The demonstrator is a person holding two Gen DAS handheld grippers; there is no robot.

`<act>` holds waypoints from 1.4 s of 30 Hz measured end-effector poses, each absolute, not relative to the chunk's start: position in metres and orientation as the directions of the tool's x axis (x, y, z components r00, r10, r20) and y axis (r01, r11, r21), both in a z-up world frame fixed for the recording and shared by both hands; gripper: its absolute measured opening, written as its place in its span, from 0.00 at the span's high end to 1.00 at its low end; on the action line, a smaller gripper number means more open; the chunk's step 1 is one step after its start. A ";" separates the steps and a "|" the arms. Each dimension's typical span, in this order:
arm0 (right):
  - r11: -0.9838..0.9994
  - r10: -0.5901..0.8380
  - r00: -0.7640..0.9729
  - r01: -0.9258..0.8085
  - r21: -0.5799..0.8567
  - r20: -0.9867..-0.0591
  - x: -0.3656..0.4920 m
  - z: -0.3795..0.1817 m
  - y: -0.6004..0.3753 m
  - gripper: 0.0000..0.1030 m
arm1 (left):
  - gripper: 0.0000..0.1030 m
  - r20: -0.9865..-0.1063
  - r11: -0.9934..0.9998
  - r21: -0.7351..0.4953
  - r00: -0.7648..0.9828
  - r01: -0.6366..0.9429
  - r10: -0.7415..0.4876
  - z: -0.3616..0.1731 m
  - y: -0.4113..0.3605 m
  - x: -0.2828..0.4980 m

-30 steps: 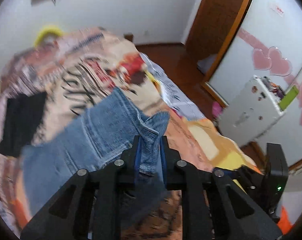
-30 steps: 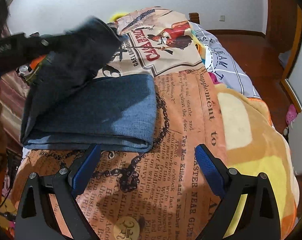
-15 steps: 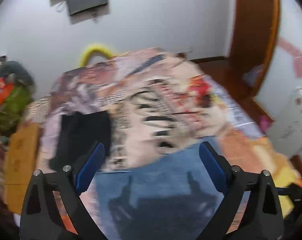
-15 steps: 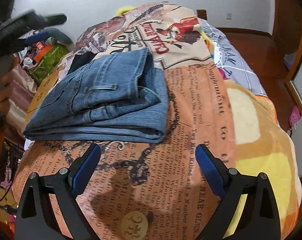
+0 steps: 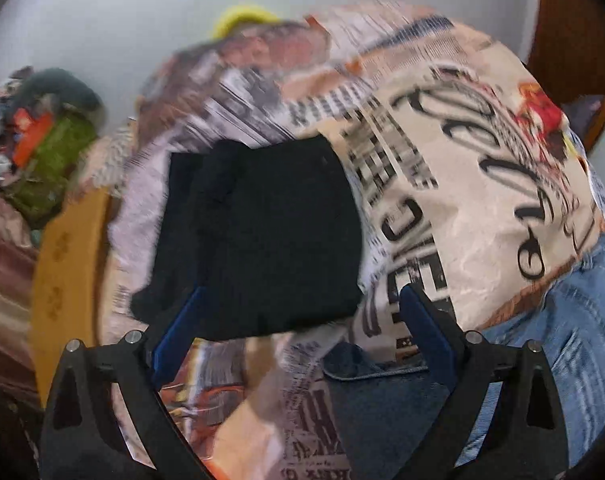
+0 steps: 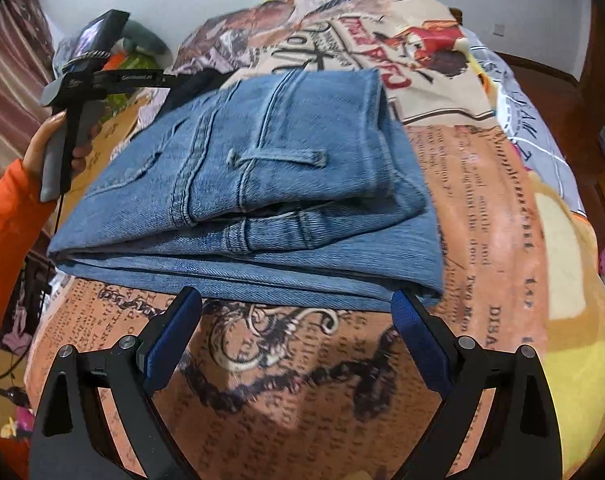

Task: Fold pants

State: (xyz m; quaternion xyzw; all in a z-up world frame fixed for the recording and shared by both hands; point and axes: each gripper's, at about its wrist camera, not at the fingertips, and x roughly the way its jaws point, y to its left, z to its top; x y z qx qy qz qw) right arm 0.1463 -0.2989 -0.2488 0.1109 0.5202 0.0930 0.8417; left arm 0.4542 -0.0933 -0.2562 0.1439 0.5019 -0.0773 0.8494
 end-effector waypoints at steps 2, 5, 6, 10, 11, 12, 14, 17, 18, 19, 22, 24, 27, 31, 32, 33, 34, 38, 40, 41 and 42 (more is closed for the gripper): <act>0.963 0.259 0.436 -0.046 0.266 -0.862 0.151 -0.251 -0.295 0.06 | 0.06 -0.903 0.930 0.156 0.429 0.331 -0.001 -0.274 -0.100 0.454; 0.964 0.256 0.427 -0.045 0.262 -0.867 0.158 -0.251 -0.295 0.06 | 0.05 -0.909 0.911 0.172 0.416 0.374 0.001 -0.289 -0.106 0.447; 0.964 0.257 0.423 -0.045 0.263 -0.869 0.160 -0.251 -0.295 0.06 | 0.05 -0.908 0.908 0.169 0.419 0.384 -0.008 -0.287 -0.105 0.446; 0.968 0.246 0.411 -0.052 0.247 -0.878 0.168 -0.251 -0.296 0.06 | 0.05 -0.922 0.907 0.131 0.384 0.401 -0.037 -0.285 -0.093 0.431; 0.969 0.242 0.409 -0.050 0.243 -0.880 0.170 -0.251 -0.295 0.06 | 0.05 -0.923 0.907 0.129 0.382 0.402 -0.038 -0.285 -0.090 0.428; 0.971 0.231 0.409 -0.046 0.233 -0.883 0.173 -0.251 -0.296 0.06 | 0.07 -0.924 0.907 0.123 0.380 0.402 -0.043 -0.285 -0.085 0.423; 0.976 0.213 0.414 -0.041 0.216 -0.885 0.177 -0.249 -0.294 0.07 | 0.11 -0.932 0.911 0.082 0.355 0.405 -0.074 -0.282 -0.074 0.413; 0.979 0.194 0.414 -0.022 0.204 -0.889 0.181 -0.247 -0.295 0.12 | 0.11 -0.933 0.909 0.059 0.347 0.412 -0.097 -0.273 -0.059 0.392; 0.979 0.192 0.417 -0.013 0.205 -0.889 0.181 -0.247 -0.295 0.13 | 0.11 -0.934 0.901 0.054 0.342 0.430 -0.107 -0.269 -0.058 0.382; 0.979 0.191 0.419 -0.011 0.205 -0.888 0.180 -0.247 -0.295 0.13 | 0.11 -0.934 0.894 0.054 0.339 0.444 -0.112 -0.267 -0.057 0.375; 0.977 0.195 0.427 -0.004 0.214 -0.883 0.174 -0.246 -0.297 0.14 | 0.11 -0.924 0.883 0.069 0.364 0.465 -0.119 -0.256 -0.057 0.347; 0.974 0.203 0.431 0.006 0.228 -0.879 0.167 -0.246 -0.298 0.13 | 0.13 -0.945 0.870 -0.016 0.277 0.493 -0.175 -0.257 -0.057 0.337; 0.969 0.219 0.439 0.008 0.248 -0.871 0.155 -0.242 -0.298 0.13 | 0.13 -0.939 0.898 -0.016 0.302 0.440 -0.164 -0.256 -0.055 0.322; 0.969 0.216 0.460 0.007 0.247 -0.861 0.140 -0.234 -0.298 0.13 | 0.15 -0.938 0.912 -0.106 0.266 0.396 -0.224 -0.252 -0.054 0.306; 0.968 0.218 0.466 0.008 0.250 -0.858 0.136 -0.232 -0.299 0.13 | 0.15 -0.937 0.909 -0.115 0.260 0.400 -0.233 -0.251 -0.057 0.302; 0.968 0.218 0.474 0.010 0.252 -0.853 0.133 -0.229 -0.300 0.13 | 0.15 -0.936 0.905 -0.116 0.260 0.409 -0.238 -0.249 -0.060 0.297; 0.967 0.216 0.482 0.013 0.253 -0.849 0.131 -0.227 -0.301 0.13 | 0.15 -0.935 0.899 -0.112 0.262 0.424 -0.240 -0.247 -0.066 0.291; 0.964 0.205 0.517 0.038 0.262 -0.831 0.121 -0.217 -0.307 0.13 | 0.15 -0.930 0.866 -0.146 0.231 0.479 -0.284 -0.242 -0.094 0.270; 0.962 0.201 0.534 0.052 0.269 -0.821 0.118 -0.211 -0.311 0.13 | 0.15 -0.927 0.858 -0.124 0.250 0.499 -0.280 -0.239 -0.110 0.259; 0.960 0.200 0.541 0.058 0.273 -0.817 0.116 -0.209 -0.313 0.13 | 0.15 -0.924 0.857 -0.095 0.277 0.507 -0.266 -0.237 -0.118 0.253; 0.959 0.198 0.546 0.063 0.276 -0.814 0.114 -0.208 -0.315 0.13 | 0.15 -0.922 0.858 -0.083 0.289 0.506 -0.259 -0.236 -0.122 0.251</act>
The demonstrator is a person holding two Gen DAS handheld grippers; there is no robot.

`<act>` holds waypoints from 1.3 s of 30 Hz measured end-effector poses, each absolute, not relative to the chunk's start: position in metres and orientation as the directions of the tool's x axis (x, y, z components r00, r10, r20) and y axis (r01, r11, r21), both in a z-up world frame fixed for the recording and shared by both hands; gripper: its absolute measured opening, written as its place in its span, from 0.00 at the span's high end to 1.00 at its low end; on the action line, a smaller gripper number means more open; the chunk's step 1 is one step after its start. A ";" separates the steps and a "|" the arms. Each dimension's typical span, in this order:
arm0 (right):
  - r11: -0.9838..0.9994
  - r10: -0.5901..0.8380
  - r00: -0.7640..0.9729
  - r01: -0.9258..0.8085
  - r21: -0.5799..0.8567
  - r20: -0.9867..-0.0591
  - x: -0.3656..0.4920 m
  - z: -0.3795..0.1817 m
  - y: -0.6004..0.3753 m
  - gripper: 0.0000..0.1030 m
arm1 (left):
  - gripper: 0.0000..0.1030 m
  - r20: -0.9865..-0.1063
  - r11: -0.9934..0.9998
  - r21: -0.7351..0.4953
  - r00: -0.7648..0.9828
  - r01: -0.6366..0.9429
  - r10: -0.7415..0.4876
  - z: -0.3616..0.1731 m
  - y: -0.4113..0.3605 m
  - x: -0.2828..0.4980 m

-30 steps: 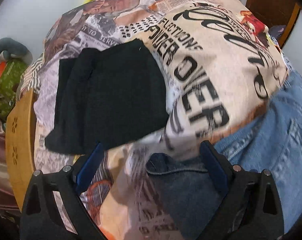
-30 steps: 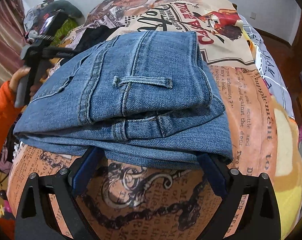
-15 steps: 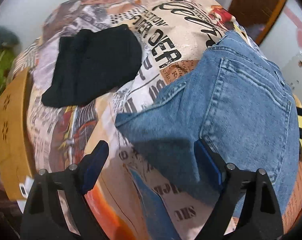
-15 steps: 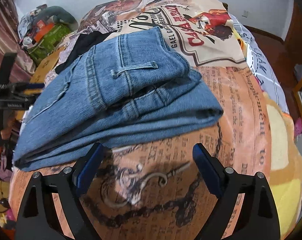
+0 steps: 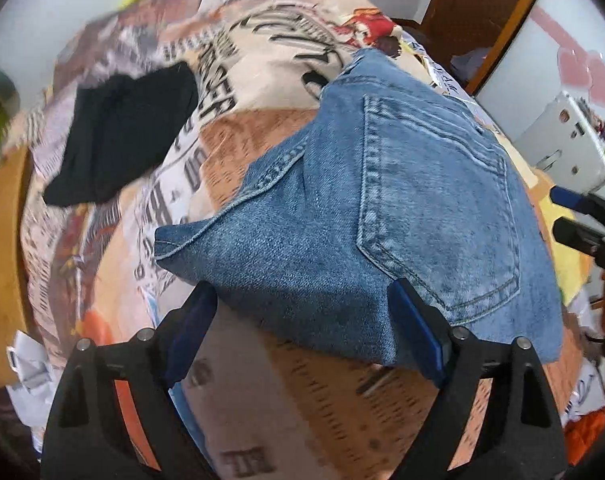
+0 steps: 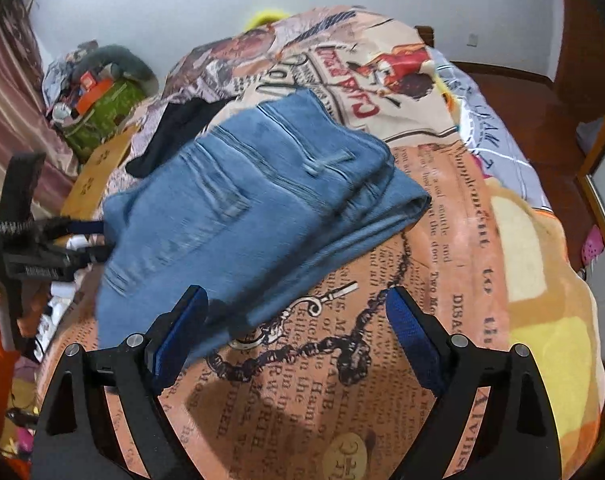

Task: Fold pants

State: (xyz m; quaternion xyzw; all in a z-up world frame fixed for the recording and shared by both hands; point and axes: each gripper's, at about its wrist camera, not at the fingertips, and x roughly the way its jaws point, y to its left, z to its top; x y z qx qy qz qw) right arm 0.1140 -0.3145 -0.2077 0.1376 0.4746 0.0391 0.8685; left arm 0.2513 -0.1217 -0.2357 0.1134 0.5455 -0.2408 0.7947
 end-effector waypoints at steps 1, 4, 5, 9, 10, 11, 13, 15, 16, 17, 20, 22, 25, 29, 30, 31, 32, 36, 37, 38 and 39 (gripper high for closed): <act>0.959 0.196 0.550 0.068 0.277 -0.812 0.113 -0.207 -0.316 0.13 | 0.15 -0.920 0.861 -0.076 0.296 0.504 -0.255 -0.234 -0.125 0.250; 0.959 0.186 0.550 0.079 0.272 -0.814 0.110 -0.209 -0.319 0.13 | 0.15 -0.917 0.860 -0.088 0.297 0.502 -0.267 -0.225 -0.123 0.255; 0.959 0.181 0.549 0.083 0.269 -0.816 0.110 -0.210 -0.320 0.13 | 0.15 -0.911 0.861 -0.095 0.305 0.500 -0.277 -0.221 -0.120 0.259; 0.957 0.164 0.539 0.117 0.267 -0.826 0.115 -0.219 -0.330 0.13 | 0.15 -0.886 0.884 -0.043 0.391 0.465 -0.249 -0.197 -0.109 0.282; 0.953 0.163 0.538 0.132 0.273 -0.827 0.118 -0.221 -0.333 0.13 | 0.15 -0.880 0.889 -0.021 0.413 0.457 -0.233 -0.191 -0.110 0.292; 0.950 0.162 0.540 0.141 0.279 -0.826 0.120 -0.222 -0.336 0.13 | 0.15 -0.876 0.891 -0.005 0.427 0.455 -0.223 -0.189 -0.111 0.298; 0.945 0.153 0.555 0.161 0.286 -0.818 0.126 -0.223 -0.343 0.13 | 0.13 -0.867 0.890 0.049 0.462 0.453 -0.187 -0.187 -0.116 0.317; 0.940 0.124 0.566 0.197 0.280 -0.815 0.133 -0.224 -0.351 0.13 | 0.12 -0.867 0.889 0.092 0.475 0.448 -0.149 -0.194 -0.122 0.337; 0.936 0.121 0.566 0.209 0.284 -0.816 0.136 -0.224 -0.355 0.13 | 0.12 -0.875 0.888 0.108 0.467 0.447 -0.128 -0.202 -0.124 0.350; 0.932 0.117 0.563 0.223 0.287 -0.818 0.139 -0.226 -0.359 0.13 | 0.12 -0.886 0.886 0.119 0.450 0.448 -0.109 -0.212 -0.126 0.361; 0.924 0.088 0.553 0.265 0.275 -0.829 0.144 -0.233 -0.369 0.13 | 0.12 -0.932 0.893 0.113 0.359 0.435 -0.057 -0.252 -0.127 0.385; 0.924 0.033 0.538 0.305 0.231 -0.842 0.145 -0.240 -0.373 0.13 | 0.12 -0.956 0.895 0.060 0.282 0.442 -0.075 -0.273 -0.127 0.386; 0.947 -0.048 0.500 0.298 0.121 -0.865 0.151 -0.251 -0.366 0.13 | 0.12 -0.948 0.906 0.012 0.292 0.423 -0.124 -0.276 -0.117 0.375; 0.969 -0.039 0.472 0.232 0.082 -0.881 0.162 -0.260 -0.346 0.21 | 0.12 -0.939 0.899 -0.002 0.308 0.437 -0.152 -0.269 -0.105 0.353; 0.973 -0.028 0.473 0.215 0.085 -0.881 0.164 -0.258 -0.343 0.27 | 0.12 -0.937 0.896 0.003 0.315 0.445 -0.153 -0.267 -0.102 0.347; 0.975 -0.013 0.470 0.204 0.094 -0.883 0.166 -0.256 -0.343 0.29 | 0.12 -0.937 0.891 -0.001 0.312 0.453 -0.159 -0.265 -0.098 0.341; 0.975 -0.001 0.464 0.197 0.102 -0.886 0.167 -0.256 -0.342 0.31 | 0.12 -0.938 0.891 -0.014 0.304 0.454 -0.169 -0.264 -0.093 0.335; 0.981 0.019 0.472 0.164 0.109 -0.882 0.169 -0.250 -0.334 0.31 | 0.11 -0.935 0.899 -0.054 0.293 0.434 -0.198 -0.261 -0.074 0.308; 0.981 0.028 0.475 0.157 0.116 -0.880 0.171 -0.250 -0.332 0.31 | 0.11 -0.934 0.902 -0.064 0.292 0.426 -0.205 -0.260 -0.065 0.296; 0.981 0.041 0.479 0.149 0.127 -0.877 0.173 -0.250 -0.329 0.31 | 0.11 -0.933 0.905 -0.072 0.292 0.419 -0.209 -0.259 -0.061 0.289; 0.981 0.055 0.485 0.137 0.138 -0.873 0.174 -0.248 -0.325 0.31 | 0.11 -0.933 0.909 -0.085 0.287 0.408 -0.216 -0.259 -0.055 0.280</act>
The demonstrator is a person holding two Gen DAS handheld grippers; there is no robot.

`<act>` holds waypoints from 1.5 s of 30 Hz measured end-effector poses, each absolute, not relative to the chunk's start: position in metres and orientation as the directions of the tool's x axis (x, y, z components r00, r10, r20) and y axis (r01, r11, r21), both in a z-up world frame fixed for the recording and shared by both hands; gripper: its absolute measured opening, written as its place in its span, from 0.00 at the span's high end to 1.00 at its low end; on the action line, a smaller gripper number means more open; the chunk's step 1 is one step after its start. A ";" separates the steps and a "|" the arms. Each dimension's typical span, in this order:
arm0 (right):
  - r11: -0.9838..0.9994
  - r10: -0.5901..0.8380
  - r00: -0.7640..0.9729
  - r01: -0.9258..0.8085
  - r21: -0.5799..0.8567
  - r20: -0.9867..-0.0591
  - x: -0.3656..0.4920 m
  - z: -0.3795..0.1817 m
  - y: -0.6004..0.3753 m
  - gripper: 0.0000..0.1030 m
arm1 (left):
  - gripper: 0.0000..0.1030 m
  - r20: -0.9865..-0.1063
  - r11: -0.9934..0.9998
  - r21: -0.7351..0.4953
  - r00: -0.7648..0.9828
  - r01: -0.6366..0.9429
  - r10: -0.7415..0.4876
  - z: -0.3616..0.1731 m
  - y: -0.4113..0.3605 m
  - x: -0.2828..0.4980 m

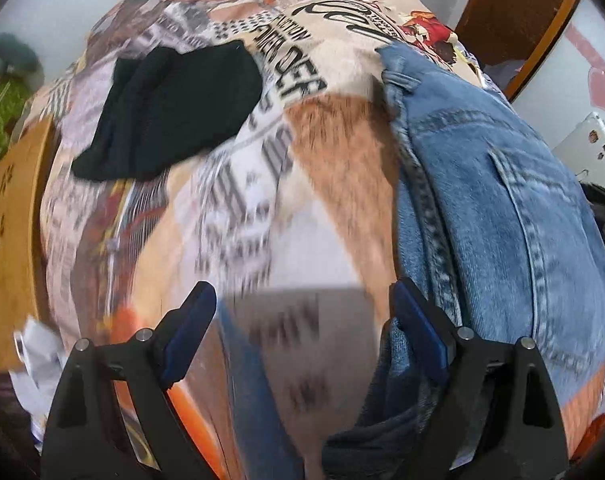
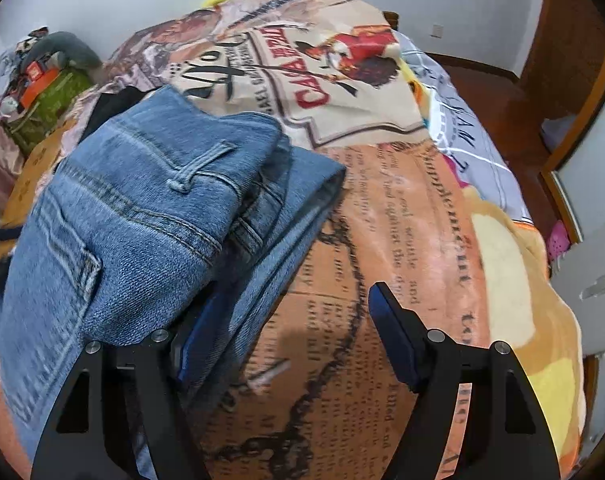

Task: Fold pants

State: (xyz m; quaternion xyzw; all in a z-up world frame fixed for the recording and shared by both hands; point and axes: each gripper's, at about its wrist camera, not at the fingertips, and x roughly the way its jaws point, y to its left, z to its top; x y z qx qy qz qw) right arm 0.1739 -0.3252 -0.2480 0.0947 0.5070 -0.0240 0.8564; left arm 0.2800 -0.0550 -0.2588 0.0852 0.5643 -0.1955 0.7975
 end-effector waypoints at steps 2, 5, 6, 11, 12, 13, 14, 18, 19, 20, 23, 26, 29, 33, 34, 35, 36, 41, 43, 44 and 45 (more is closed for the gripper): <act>0.984 0.071 0.492 0.110 0.143 -0.868 0.178 -0.245 -0.317 0.31 | 0.11 -0.935 0.918 -0.125 0.265 0.376 -0.236 -0.260 -0.042 0.262; 0.990 0.071 0.500 0.072 0.124 -0.863 0.179 -0.240 -0.304 0.31 | 0.12 -0.934 0.925 -0.161 0.249 0.344 -0.255 -0.258 -0.029 0.241; 0.990 0.077 0.505 0.064 0.126 -0.860 0.179 -0.239 -0.302 0.31 | 0.12 -0.933 0.928 -0.163 0.253 0.335 -0.255 -0.258 -0.027 0.237; 0.990 0.086 0.508 0.054 0.132 -0.857 0.177 -0.235 -0.306 0.31 | 0.12 -0.919 0.944 -0.077 0.344 0.320 -0.191 -0.243 -0.031 0.232; 0.990 0.088 0.516 0.051 0.134 -0.852 0.175 -0.231 -0.308 0.31 | 0.12 -0.910 0.946 -0.041 0.379 0.320 -0.168 -0.237 -0.033 0.235; 0.989 0.086 0.532 0.053 0.135 -0.843 0.173 -0.226 -0.310 0.31 | 0.12 -0.900 0.948 -0.019 0.407 0.318 -0.155 -0.233 -0.034 0.237; 0.989 0.074 0.563 0.064 0.133 -0.823 0.170 -0.218 -0.313 0.31 | 0.12 -0.888 0.950 -0.002 0.437 0.314 -0.146 -0.226 -0.035 0.241; 0.987 0.063 0.633 0.077 0.144 -0.771 0.171 -0.194 -0.319 0.31 | 0.12 -0.843 0.952 -0.034 0.503 0.303 -0.190 -0.200 -0.037 0.265; 0.986 0.069 0.646 0.074 0.152 -0.760 0.173 -0.190 -0.319 0.31 | 0.12 -0.835 0.949 -0.054 0.507 0.311 -0.213 -0.194 -0.039 0.273; 0.985 0.079 0.654 0.066 0.161 -0.752 0.176 -0.187 -0.318 0.31 | 0.12 -0.830 0.946 -0.066 0.509 0.318 -0.229 -0.190 -0.043 0.279; 0.983 0.112 0.659 0.036 0.180 -0.744 0.191 -0.185 -0.312 0.31 | 0.12 -0.817 0.939 -0.068 0.521 0.337 -0.246 -0.181 -0.056 0.300; 0.980 0.150 0.654 0.002 0.200 -0.741 0.208 -0.192 -0.305 0.31 | 0.12 -0.817 0.933 -0.049 0.523 0.357 -0.243 -0.181 -0.072 0.321; 0.971 0.188 0.625 0.000 0.240 -0.758 0.225 -0.206 -0.301 0.31 | 0.12 -0.828 0.922 -0.086 0.488 0.377 -0.277 -0.190 -0.086 0.339; 0.956 0.241 0.577 -0.004 0.293 -0.780 0.245 -0.227 -0.298 0.33 | 0.22 -0.848 0.903 -0.145 0.420 0.405 -0.325 -0.207 -0.100 0.352; 0.954 0.252 0.569 -0.010 0.300 -0.783 0.249 -0.231 -0.298 0.35 | 0.23 -0.854 0.896 -0.151 0.401 0.418 -0.331 -0.213 -0.105 0.355; 0.952 0.264 0.561 -0.017 0.307 -0.785 0.250 -0.233 -0.298 0.41 | 0.23 -0.857 0.891 -0.155 0.390 0.427 -0.336 -0.216 -0.108 0.356; 0.946 0.285 0.547 -0.028 0.324 -0.787 0.254 -0.236 -0.298 0.50 | 0.23 -0.859 0.886 -0.158 0.383 0.435 -0.341 -0.219 -0.111 0.357; 0.924 0.351 0.532 -0.063 0.378 -0.770 0.257 -0.239 -0.298 0.79 | 0.23 -0.864 0.880 -0.177 0.359 0.440 -0.353 -0.236 -0.116 0.366; 0.937 0.326 0.557 -0.083 0.339 -0.764 0.254 -0.236 -0.294 0.83 | 0.23 -0.865 0.882 -0.178 0.358 0.436 -0.351 -0.240 -0.116 0.369; 0.944 0.311 0.568 -0.093 0.316 -0.762 0.253 -0.234 -0.292 0.85 | 0.23 -0.867 0.882 -0.173 0.358 0.438 -0.347 -0.242 -0.117 0.370; 0.951 0.294 0.583 -0.101 0.291 -0.758 0.250 -0.232 -0.290 0.88 | 0.23 -0.868 0.882 -0.172 0.357 0.438 -0.346 -0.244 -0.118 0.370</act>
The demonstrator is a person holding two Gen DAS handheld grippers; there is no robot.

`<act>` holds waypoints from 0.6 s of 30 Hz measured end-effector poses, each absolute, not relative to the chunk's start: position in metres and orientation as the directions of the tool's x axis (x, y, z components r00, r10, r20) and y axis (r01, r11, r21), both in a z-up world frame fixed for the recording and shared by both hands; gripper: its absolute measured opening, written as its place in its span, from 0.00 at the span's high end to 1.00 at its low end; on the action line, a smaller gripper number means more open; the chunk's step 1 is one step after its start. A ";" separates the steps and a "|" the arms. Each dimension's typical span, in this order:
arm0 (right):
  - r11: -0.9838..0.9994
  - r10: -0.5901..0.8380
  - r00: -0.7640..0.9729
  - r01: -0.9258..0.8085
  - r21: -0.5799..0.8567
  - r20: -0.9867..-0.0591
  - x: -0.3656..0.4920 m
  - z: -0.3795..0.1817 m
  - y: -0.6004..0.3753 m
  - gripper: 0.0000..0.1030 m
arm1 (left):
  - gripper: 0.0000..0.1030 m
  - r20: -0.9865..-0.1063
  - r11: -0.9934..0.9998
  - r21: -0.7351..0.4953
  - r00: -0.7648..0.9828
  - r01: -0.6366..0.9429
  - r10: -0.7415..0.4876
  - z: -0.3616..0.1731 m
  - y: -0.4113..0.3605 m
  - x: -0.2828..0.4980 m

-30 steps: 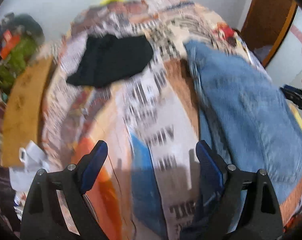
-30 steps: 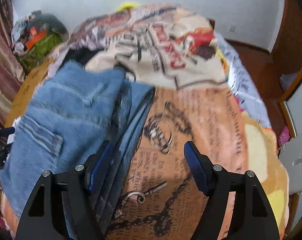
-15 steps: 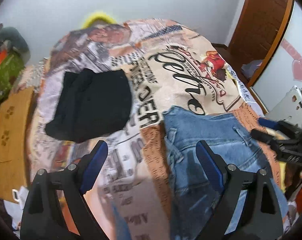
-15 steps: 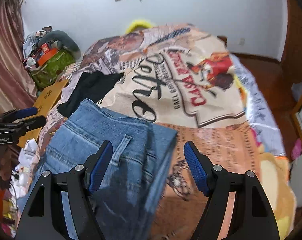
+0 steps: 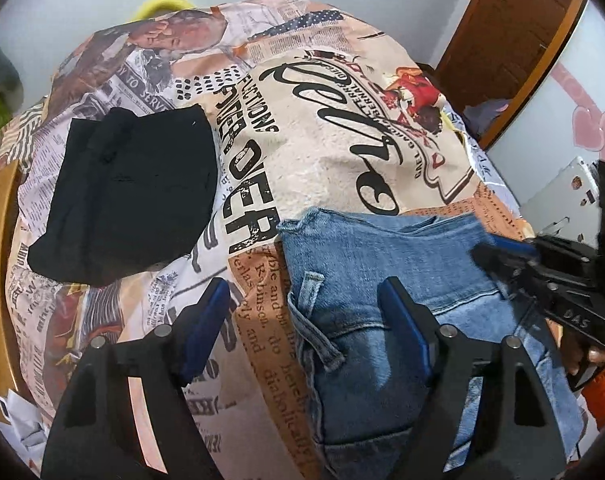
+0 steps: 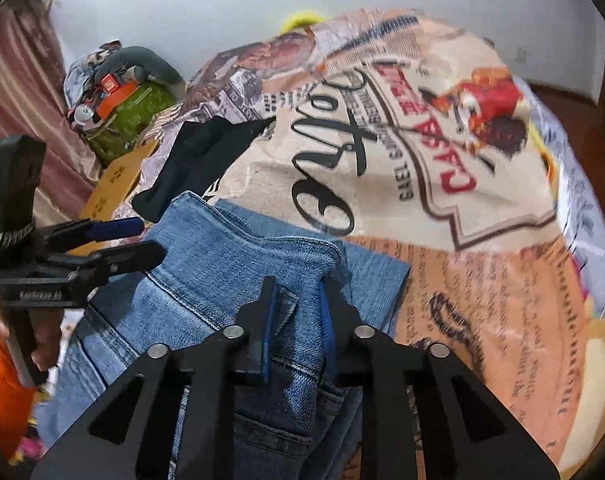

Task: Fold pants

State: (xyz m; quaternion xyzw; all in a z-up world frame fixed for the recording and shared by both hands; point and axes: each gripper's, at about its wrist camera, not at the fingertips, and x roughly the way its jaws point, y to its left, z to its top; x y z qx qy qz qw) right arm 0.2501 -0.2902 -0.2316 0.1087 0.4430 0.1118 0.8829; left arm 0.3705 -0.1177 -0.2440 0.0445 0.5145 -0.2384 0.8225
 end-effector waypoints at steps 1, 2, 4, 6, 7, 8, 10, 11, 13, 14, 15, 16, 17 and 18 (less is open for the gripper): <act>0.955 0.282 0.597 -0.104 0.276 -0.751 0.248 -0.229 -0.289 0.89 | 0.23 -0.868 0.882 -0.175 0.355 0.437 -0.348 -0.245 -0.118 0.371; 0.959 0.273 0.608 -0.107 0.264 -0.746 0.248 -0.227 -0.290 0.90 | 0.23 -0.867 0.883 -0.178 0.355 0.434 -0.349 -0.246 -0.118 0.372; 0.964 0.257 0.628 -0.111 0.242 -0.735 0.245 -0.223 -0.287 0.91 | 0.23 -0.867 0.884 -0.185 0.353 0.429 -0.353 -0.247 -0.117 0.374; 0.969 0.241 0.639 -0.115 0.219 -0.730 0.245 -0.221 -0.286 0.91 | 0.23 -0.867 0.885 -0.189 0.351 0.425 -0.353 -0.248 -0.117 0.375; 0.970 0.239 0.639 -0.116 0.216 -0.731 0.246 -0.221 -0.286 0.91 | 0.23 -0.868 0.886 -0.189 0.350 0.423 -0.352 -0.249 -0.117 0.376; 0.969 0.241 0.636 -0.111 0.222 -0.733 0.247 -0.223 -0.287 0.92 | 0.23 -0.869 0.887 -0.186 0.351 0.422 -0.350 -0.249 -0.117 0.376; 0.968 0.244 0.616 -0.106 0.229 -0.749 0.252 -0.229 -0.289 0.92 | 0.20 -0.872 0.891 -0.165 0.360 0.423 -0.332 -0.251 -0.119 0.375; 0.967 0.247 0.597 -0.106 0.230 -0.763 0.256 -0.234 -0.289 0.91 | 0.20 -0.875 0.893 -0.160 0.359 0.421 -0.326 -0.253 -0.120 0.376; 0.963 0.262 0.564 -0.094 0.254 -0.783 0.259 -0.242 -0.291 0.89 | 0.20 -0.881 0.899 -0.178 0.341 0.401 -0.327 -0.255 -0.120 0.379; 0.959 0.272 0.550 -0.084 0.272 -0.789 0.260 -0.243 -0.293 0.88 | 0.20 -0.882 0.899 -0.186 0.335 0.397 -0.330 -0.255 -0.119 0.379; 0.958 0.274 0.547 -0.084 0.274 -0.791 0.261 -0.243 -0.294 0.87 | 0.20 -0.883 0.899 -0.191 0.330 0.395 -0.333 -0.255 -0.118 0.380; 0.960 0.269 0.547 -0.080 0.270 -0.793 0.259 -0.241 -0.294 0.87 | 0.20 -0.884 0.899 -0.191 0.329 0.394 -0.332 -0.253 -0.118 0.380; 0.961 0.266 0.542 -0.079 0.267 -0.797 0.258 -0.239 -0.294 0.87 | 0.20 -0.886 0.901 -0.182 0.332 0.394 -0.324 -0.251 -0.118 0.379; 0.963 0.260 0.535 -0.080 0.259 -0.803 0.257 -0.236 -0.293 0.85 | 0.20 -0.887 0.903 -0.171 0.338 0.394 -0.316 -0.249 -0.119 0.378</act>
